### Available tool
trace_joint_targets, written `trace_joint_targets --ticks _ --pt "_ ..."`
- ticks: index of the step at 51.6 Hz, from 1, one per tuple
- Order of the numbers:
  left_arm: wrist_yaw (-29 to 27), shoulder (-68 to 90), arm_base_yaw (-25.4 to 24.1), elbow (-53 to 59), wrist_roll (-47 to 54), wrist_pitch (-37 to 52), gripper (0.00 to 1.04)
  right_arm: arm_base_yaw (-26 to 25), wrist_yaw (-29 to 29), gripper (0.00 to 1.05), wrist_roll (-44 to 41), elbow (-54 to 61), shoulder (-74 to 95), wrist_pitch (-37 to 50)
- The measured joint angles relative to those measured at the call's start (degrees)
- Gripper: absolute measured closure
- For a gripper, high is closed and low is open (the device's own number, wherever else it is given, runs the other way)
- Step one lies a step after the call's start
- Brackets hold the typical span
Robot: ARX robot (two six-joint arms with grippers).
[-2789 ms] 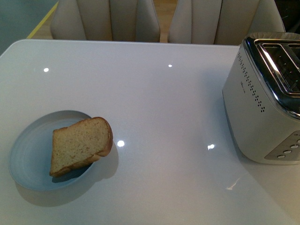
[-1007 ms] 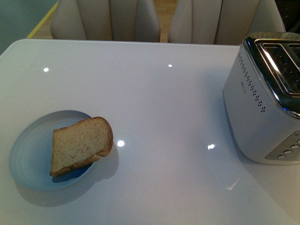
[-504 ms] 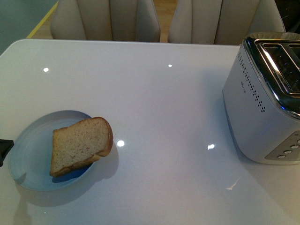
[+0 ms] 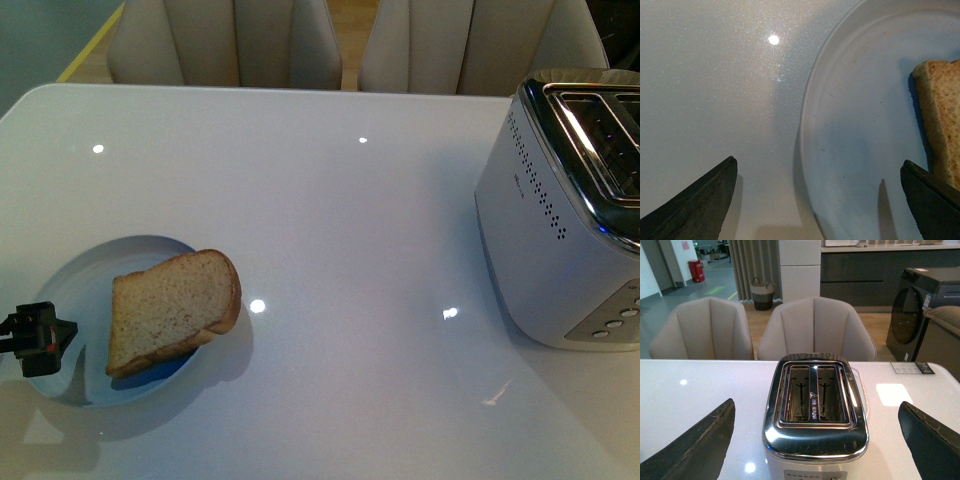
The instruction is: Left arm holds plate, right arm toasts bread
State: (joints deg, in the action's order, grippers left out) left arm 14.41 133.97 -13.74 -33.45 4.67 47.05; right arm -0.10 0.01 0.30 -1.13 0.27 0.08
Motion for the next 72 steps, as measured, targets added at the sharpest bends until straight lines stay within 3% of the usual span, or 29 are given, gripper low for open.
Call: trace_joint_targets --ticks 12,29,35,40,72 --pt "1.0 0.5 0.3 -0.2 0.2 -1.5 0.11 0.0 0.0 0.09 0.0 0.0 0.0 0.0" --pt "2.6 1.0 0.1 -0.2 1.2 -4.7 0.62 0.0 0.0 0.09 0.0 0.0 0.0 0.0" --pt "2.8 1.0 -0.2 -0.3 1.2 -5.7 0.87 0.0 0.0 0.09 0.0 0.0 0.0 0.0" --pt "4.3 1.0 -0.6 -0.7 -0.4 -5.9 1.01 0.0 0.0 0.09 0.0 0.0 0.0 0.0" --pt "6.6 1.0 -2.9 -0.4 -4.4 -6.3 1.01 0.0 0.0 0.09 0.0 0.0 0.0 0.0"
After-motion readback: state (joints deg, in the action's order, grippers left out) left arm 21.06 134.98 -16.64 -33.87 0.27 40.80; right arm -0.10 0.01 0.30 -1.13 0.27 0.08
